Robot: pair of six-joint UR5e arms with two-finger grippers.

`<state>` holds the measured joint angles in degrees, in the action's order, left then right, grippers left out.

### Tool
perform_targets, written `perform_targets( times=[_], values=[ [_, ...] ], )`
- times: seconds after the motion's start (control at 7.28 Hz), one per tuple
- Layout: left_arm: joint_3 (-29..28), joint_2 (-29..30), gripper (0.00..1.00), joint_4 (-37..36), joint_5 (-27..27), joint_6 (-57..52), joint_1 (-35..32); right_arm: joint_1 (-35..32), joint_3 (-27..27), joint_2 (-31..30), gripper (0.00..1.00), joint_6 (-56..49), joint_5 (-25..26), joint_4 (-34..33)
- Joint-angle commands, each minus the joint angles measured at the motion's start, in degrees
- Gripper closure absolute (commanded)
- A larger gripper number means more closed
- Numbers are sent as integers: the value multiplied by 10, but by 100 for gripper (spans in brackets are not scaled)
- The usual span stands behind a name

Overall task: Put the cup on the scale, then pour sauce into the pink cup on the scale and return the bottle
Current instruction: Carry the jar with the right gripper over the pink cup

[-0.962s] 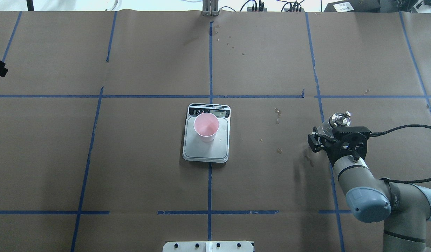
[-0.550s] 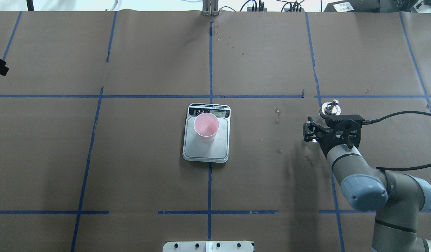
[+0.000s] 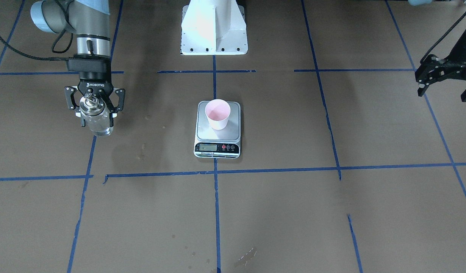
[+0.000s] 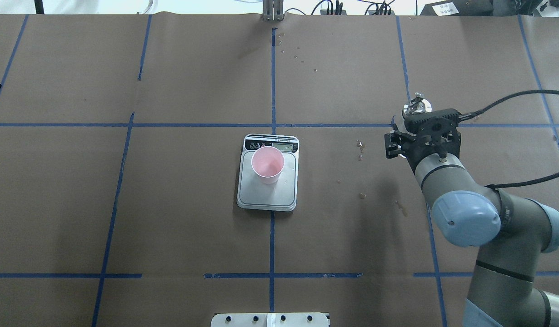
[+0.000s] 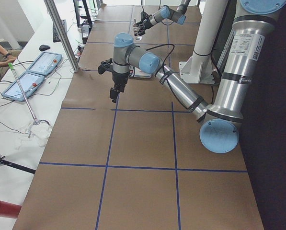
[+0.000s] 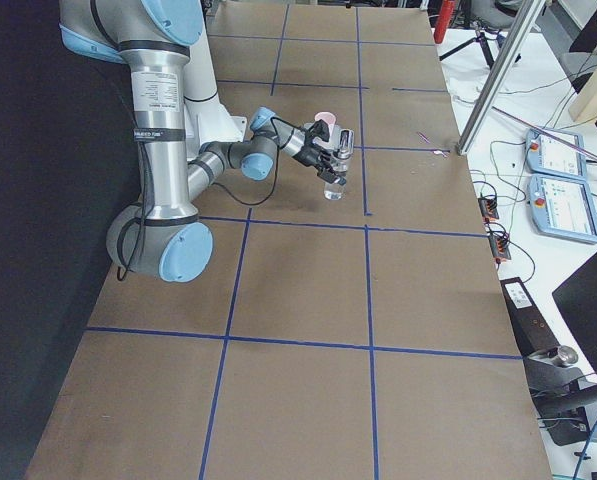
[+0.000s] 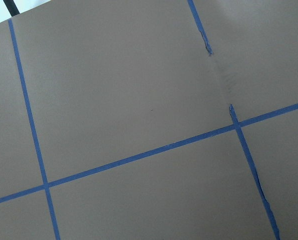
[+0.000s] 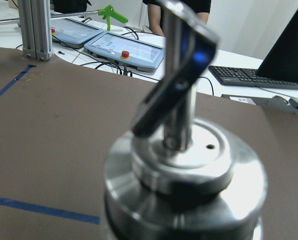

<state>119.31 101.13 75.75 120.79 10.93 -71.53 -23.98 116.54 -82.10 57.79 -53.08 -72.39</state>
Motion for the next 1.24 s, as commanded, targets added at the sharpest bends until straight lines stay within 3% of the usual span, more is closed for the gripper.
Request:
perform_targets(
  times=[0.0, 0.27, 0.55, 0.82, 0.96, 1.1],
  values=[
    [-21, -28, 0, 2, 23, -115, -64, -2, 12, 70, 100, -28, 5, -64],
    [-91, -68, 0, 25, 78, -243, -142, 0, 11, 118, 100, -184, 61, -65],
    [-161, -80, 0, 73, 83, -241, -151, 12, 4, 127, 100, -219, 89, -67],
    [-307, -72, 0, 296, 84, -216, -151, 30, -10, 162, 100, -277, 126, -67],
    [-317, -80, 0, 359, 84, -220, -152, 51, -11, 160, 100, -280, 159, -69],
    [-316, -80, 0, 357, 100, -217, -163, 77, -22, 164, 100, -296, 219, -115]
  ],
)
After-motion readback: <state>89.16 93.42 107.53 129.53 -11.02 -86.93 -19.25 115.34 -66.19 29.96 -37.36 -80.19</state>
